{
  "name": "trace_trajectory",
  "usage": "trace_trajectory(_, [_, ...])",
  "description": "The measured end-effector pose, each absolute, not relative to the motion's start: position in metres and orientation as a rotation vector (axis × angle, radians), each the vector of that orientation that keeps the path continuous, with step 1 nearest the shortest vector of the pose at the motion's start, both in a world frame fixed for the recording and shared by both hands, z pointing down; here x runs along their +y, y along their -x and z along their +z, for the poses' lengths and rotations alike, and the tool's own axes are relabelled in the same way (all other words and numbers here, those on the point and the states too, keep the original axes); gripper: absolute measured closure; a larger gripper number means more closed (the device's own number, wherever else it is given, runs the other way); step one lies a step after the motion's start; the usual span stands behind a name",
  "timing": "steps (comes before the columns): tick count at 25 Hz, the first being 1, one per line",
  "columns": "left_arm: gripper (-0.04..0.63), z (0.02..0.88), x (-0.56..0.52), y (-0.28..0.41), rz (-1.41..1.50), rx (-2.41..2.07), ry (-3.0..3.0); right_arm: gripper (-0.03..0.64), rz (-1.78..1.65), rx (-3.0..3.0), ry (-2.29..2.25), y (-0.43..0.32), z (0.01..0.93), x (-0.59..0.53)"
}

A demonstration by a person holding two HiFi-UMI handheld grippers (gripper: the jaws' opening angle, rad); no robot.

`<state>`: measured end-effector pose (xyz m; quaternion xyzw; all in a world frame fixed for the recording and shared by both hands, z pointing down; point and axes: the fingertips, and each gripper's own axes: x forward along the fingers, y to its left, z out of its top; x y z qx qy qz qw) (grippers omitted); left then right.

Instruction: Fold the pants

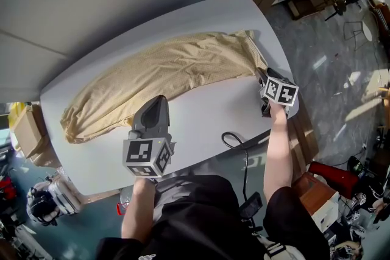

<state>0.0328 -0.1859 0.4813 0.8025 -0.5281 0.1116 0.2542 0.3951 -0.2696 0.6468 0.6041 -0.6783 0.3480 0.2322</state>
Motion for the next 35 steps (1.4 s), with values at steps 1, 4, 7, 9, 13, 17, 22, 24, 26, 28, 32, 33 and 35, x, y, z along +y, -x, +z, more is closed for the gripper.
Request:
trace_trajectory(1, [0.595, 0.480, -0.186, -0.033, 0.303, -1.437, -2.182, 0.397, 0.966, -1.859, -1.644, -0.393, 0.648, -0.268])
trace_trajectory(4, [0.595, 0.478, -0.185, -0.032, 0.305, -1.444, -2.175, 0.439, 0.980, -1.847, -1.617, -0.389, 0.649, -0.268])
trace_trajectory(7, [0.595, 0.476, -0.184, -0.026, 0.309, -1.455, -2.166, 0.497, 1.000, -1.847, -1.595, -0.383, 0.649, -0.270])
trace_trajectory(9, [0.595, 0.476, -0.183, -0.020, 0.310, -1.467, -2.165, 0.522, 1.022, -1.845, -1.596, -0.379, 0.650, -0.270])
trace_trajectory(13, [0.595, 0.476, -0.179, -0.008, 0.293, -1.496, -2.146, 0.537, 0.999, -1.838, -1.627, -0.375, 0.643, -0.273])
trace_trajectory(17, [0.595, 0.472, -0.172, 0.003, 0.267, -1.523, -2.128, 0.538, 0.930, -1.884, -1.657, -0.372, 0.615, -0.279])
trace_trajectory(22, [0.595, 0.465, -0.161, 0.021, 0.219, -1.562, -2.104, 0.538, 0.805, -1.972, -1.669, -0.349, 0.562, -0.292])
trace_trajectory(24, [0.595, 0.462, -0.154, 0.028, 0.200, -1.577, -2.094, 0.538, 0.727, -1.977, -1.667, -0.336, 0.543, -0.295])
trace_trajectory(26, [0.595, 0.457, -0.149, 0.037, 0.181, -1.597, -2.083, 0.538, 0.649, -1.983, -1.640, -0.321, 0.529, -0.300])
trace_trajectory(28, [0.595, 0.451, -0.144, 0.045, 0.162, -1.622, -2.070, 0.538, 0.580, -2.000, -1.596, -0.302, 0.517, -0.305])
trace_trajectory(32, [0.595, 0.440, -0.132, 0.067, 0.124, -1.684, -2.039, 0.538, 0.445, -2.049, -1.494, -0.254, 0.491, -0.316])
trace_trajectory(33, [0.595, 0.439, -0.129, 0.074, 0.115, -1.701, -2.026, 0.538, 0.411, -2.059, -1.470, -0.240, 0.487, -0.319])
trace_trajectory(35, [0.595, 0.439, -0.120, 0.090, 0.099, -1.735, -1.993, 0.538, 0.351, -2.081, -1.419, -0.211, 0.482, -0.323])
